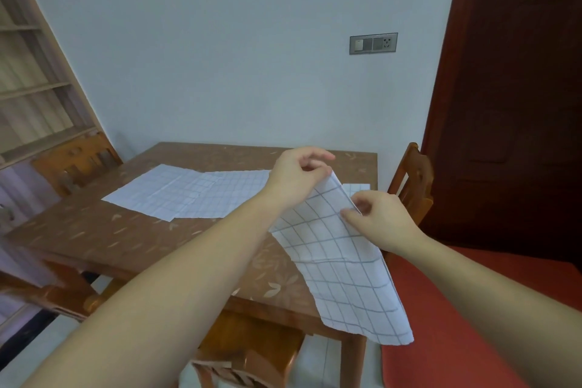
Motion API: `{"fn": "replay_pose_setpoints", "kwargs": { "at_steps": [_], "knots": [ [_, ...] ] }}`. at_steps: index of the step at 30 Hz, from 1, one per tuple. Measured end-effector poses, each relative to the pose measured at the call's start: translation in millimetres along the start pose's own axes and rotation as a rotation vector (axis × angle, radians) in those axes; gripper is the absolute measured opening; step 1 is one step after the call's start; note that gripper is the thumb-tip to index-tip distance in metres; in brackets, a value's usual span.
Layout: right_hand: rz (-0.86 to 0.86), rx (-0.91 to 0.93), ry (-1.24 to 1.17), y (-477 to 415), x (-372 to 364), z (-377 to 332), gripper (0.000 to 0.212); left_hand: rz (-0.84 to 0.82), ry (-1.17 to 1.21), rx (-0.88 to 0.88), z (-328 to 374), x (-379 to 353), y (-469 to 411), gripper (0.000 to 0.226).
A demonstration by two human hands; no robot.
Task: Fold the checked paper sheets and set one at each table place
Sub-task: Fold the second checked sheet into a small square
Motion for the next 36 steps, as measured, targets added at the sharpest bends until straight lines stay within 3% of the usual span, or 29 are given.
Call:
{"fn": "replay_pose_setpoints", "kwargs": {
  "at_steps": [3, 6, 9, 12, 15, 17, 19, 25, 27, 30, 33, 36],
  "knots": [
    [-0.021, 0.056, -0.044, -2, 1, -12, 0.034, 0.006, 0.039, -0.03, 4, 0, -1, 0.018],
    [-0.048, 0.1, -0.135, -10, 10, -22, 0.027, 0.126, 0.167, -0.027, 0, 9, -2, 0.023],
    [-0.025, 0.153, -0.287, -15, 31, -33, 0.023, 0.206, 0.2, 0.109, -23, 15, 0, 0.051],
    [0.051, 0.152, -0.361, -20, 56, -34, 0.031, 0.094, 0.092, 0.238, -48, 9, 5, 0.073],
    [0.14, 0.096, -0.426, -23, 77, -20, 0.031, -0.05, 0.188, 0.327, -70, -3, 8, 0.052],
    [0.213, 0.004, -0.517, -24, 87, -5, 0.033, -0.122, 0.422, 0.414, -78, -15, 12, 0.028],
    [0.267, -0.087, -0.628, -23, 92, 10, 0.035, -0.129, 0.602, 0.433, -80, -23, 12, 0.018],
    [0.006, -0.363, -0.623, 2, 67, 45, 0.028, -0.042, 0.724, 0.438, -73, -29, 1, 0.019],
    [0.043, -0.391, -0.675, 5, 66, 54, 0.025, -0.15, 0.684, 0.448, -76, -35, 6, 0.031],
    [0.147, -0.437, -0.835, 3, 70, 60, 0.024, -0.355, 0.508, 0.467, -84, -45, 19, 0.028],
    [0.112, -0.545, -0.932, 8, 64, 71, 0.032, -0.268, 0.519, 0.48, -88, -44, 21, 0.028],
    [-0.041, -0.616, -0.761, 22, 45, 86, 0.026, -0.108, 0.557, 0.5, -94, -37, 18, 0.021]
  ]
}}
Point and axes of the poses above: each hand's wrist, its own y-axis away from the middle knuckle, its own x-axis out of the back of the hand, z = x × y, the point moved 6 cm from there along -y, towards the middle knuckle, and after that the axes turned 13 degrees about -y, right-handed, at the moved point
